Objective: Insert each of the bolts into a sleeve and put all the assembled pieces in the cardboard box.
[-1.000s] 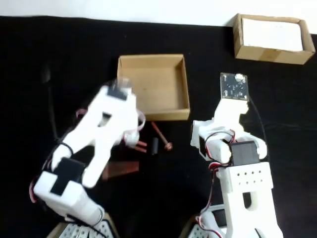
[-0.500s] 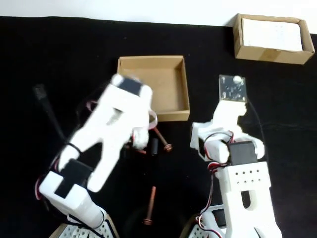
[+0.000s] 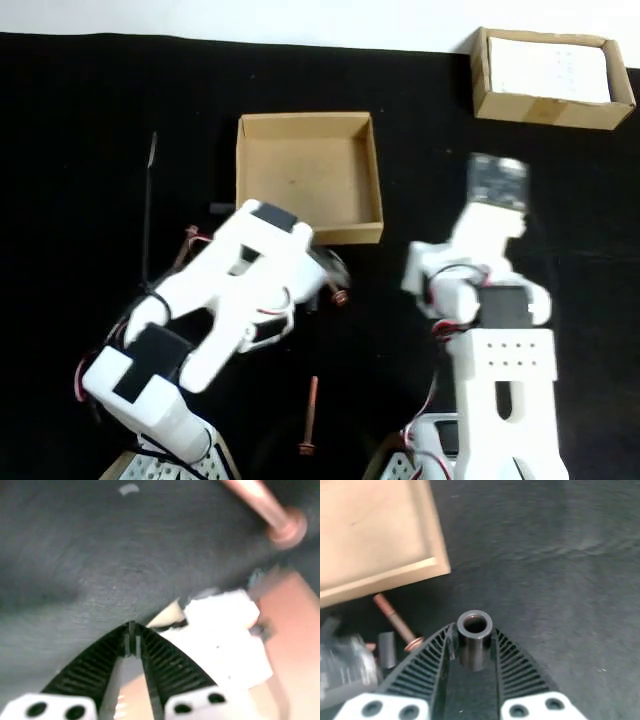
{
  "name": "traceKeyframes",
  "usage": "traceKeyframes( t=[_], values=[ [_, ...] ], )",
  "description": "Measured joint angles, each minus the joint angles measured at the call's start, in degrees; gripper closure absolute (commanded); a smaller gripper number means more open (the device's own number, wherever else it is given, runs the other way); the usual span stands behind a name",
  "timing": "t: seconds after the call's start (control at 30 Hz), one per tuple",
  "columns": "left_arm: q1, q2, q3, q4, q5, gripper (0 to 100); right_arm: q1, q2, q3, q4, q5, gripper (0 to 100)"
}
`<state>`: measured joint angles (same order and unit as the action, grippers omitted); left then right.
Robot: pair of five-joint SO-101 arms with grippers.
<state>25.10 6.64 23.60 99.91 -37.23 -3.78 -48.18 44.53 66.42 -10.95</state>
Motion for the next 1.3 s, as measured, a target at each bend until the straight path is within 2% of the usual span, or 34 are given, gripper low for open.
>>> traceKeyframes(
  t=[0.27, 0.4, 0.5, 0.57, 0.63, 0.73, 0.83, 0.93, 1.03, 1.3],
  values=[
    [16.79, 0.0, -0.62, 0.0, -4.92, 99, 11.16, 0.0, 8.53, -10.11, 0.0, 99.1],
    [25.58, 0.0, -1.76, 0.0, -12.48, 99, 13.1, -0.09, 11.78, -13.8, 0.0, 99.1],
    [27.52, 0.0, -5.36, 0.0, -14.24, 99, 13.19, -0.09, 13.27, -14.33, 0.0, 99.1],
    [27.96, 0.0, -8.53, 0.0, -14.15, 94, 13.19, -0.18, 13.71, -14.42, 0.0, 99.1],
    [28.13, 0.0, -11.87, 0.0, -11.34, 85, 13.19, -0.18, 13.8, -14.77, 0.0, 99.1],
    [27.6, 0.0, -16.79, 0.0, -1.23, 74, 13.19, -0.18, 14.59, -16.88, 0.0, 99.1],
    [25.85, 0.0, -18.81, 0.0, 8.18, 77, 13.19, -0.18, 15.12, -18.9, 0.0, 99.1],
    [24.88, 0.18, -18.64, 0.18, 14.33, 82, 13.19, -0.18, 15.12, -19.34, 0.0, 99.1],
    [22.68, 2.46, -16.62, -0.53, 20.13, 84, 13.19, -0.18, 15.38, -19.34, 0.0, 99.1],
    [20.04, 12.75, -15.74, -3.96, 25.93, 84, 13.19, -0.18, 15.38, -19.34, 0.0, 99.1]
  ],
)
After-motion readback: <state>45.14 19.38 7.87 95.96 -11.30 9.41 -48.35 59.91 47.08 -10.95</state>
